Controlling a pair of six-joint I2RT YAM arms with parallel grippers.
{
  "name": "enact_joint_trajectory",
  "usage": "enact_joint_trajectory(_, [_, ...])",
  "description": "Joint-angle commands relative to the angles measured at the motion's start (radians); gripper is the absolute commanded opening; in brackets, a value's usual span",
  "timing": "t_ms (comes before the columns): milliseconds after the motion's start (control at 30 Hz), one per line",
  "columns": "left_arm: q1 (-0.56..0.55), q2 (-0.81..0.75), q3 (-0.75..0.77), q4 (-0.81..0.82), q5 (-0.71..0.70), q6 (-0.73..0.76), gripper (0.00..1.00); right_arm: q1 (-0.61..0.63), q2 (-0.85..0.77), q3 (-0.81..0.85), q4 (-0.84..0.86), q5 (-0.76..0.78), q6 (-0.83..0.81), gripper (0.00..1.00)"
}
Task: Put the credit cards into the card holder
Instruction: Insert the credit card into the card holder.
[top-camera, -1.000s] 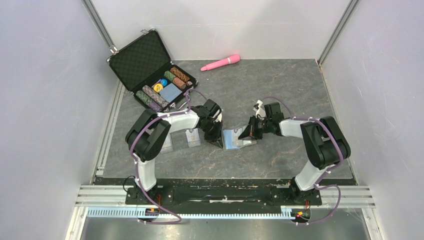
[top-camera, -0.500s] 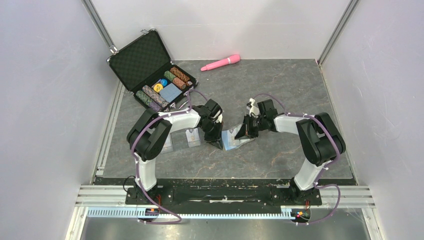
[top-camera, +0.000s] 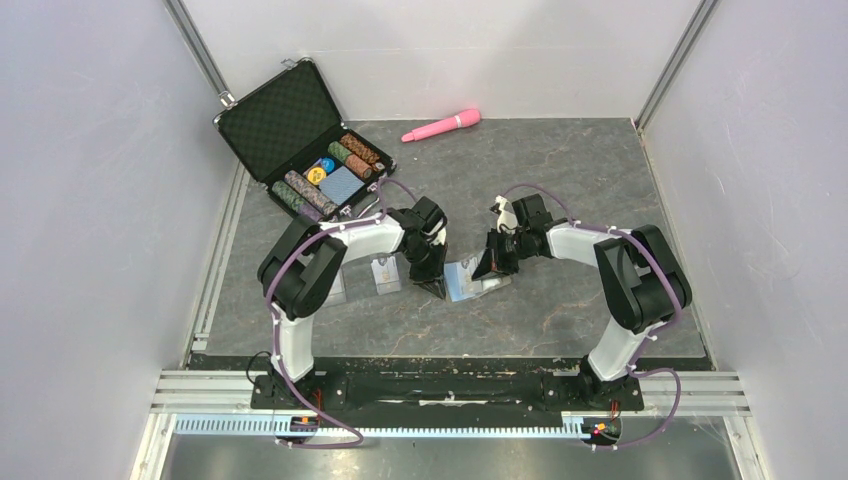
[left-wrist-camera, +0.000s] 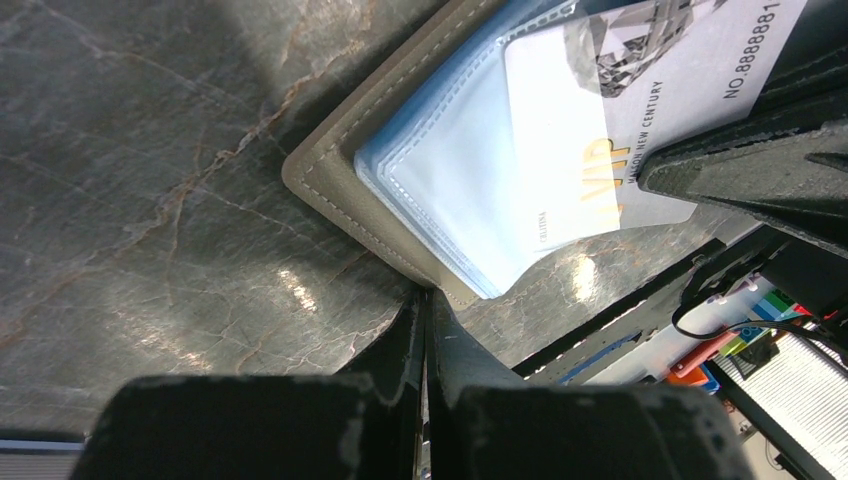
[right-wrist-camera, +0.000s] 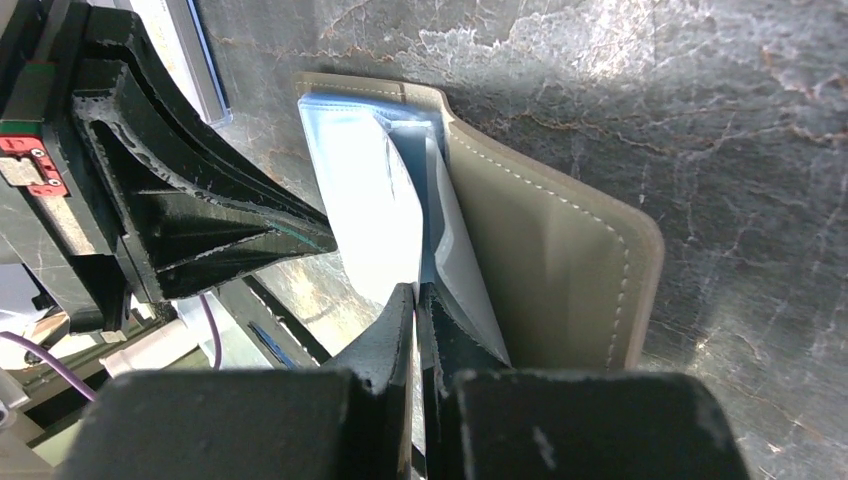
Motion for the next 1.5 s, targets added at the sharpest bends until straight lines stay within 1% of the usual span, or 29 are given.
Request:
enact_joint_trajectory(0, [-0.012, 0.080, 0.001, -0.024, -0.143, 0.053, 0.02, 0.003, -0.008, 0.011, -0.121, 0.049, -0.061, 0.00])
enact_joint_trajectory(233, [-0.011, 0.108, 0.038, -0.035, -0.145, 0.058, 0.02, 0.003, 0.011, 0.019, -0.129, 0.005, -0.074, 0.00])
enact_joint_trajectory(633, [-0.010, 0.129, 0.062, -0.046, -0.146, 0.065, 0.02, -0.010, -0.007, 0.032, -0.171, 0.024, -0.095, 0.00])
enact_joint_trajectory(933, [-0.011, 0.141, 0.085, -0.047, -0.125, 0.066, 0.02, 0.008, 0.021, 0.012, -0.091, -0.027, -0.050, 0.00])
enact_joint_trajectory(1133, [-0.011, 0.151, 0.100, -0.054, -0.114, 0.073, 0.02, 0.033, 0.017, -0.022, 0.028, -0.046, 0.028, 0.00])
enact_joint_trajectory(1267, [-0.011, 0.159, 0.110, -0.061, -0.114, 0.078, 0.02, 0.038, 0.031, -0.025, 0.029, -0.067, 0.029, 0.00])
enact_joint_trajectory(1467, [-0.010, 0.167, 0.128, -0.079, -0.133, 0.089, 0.02, 0.037, 0.022, -0.012, -0.020, -0.056, -0.005, 0.00])
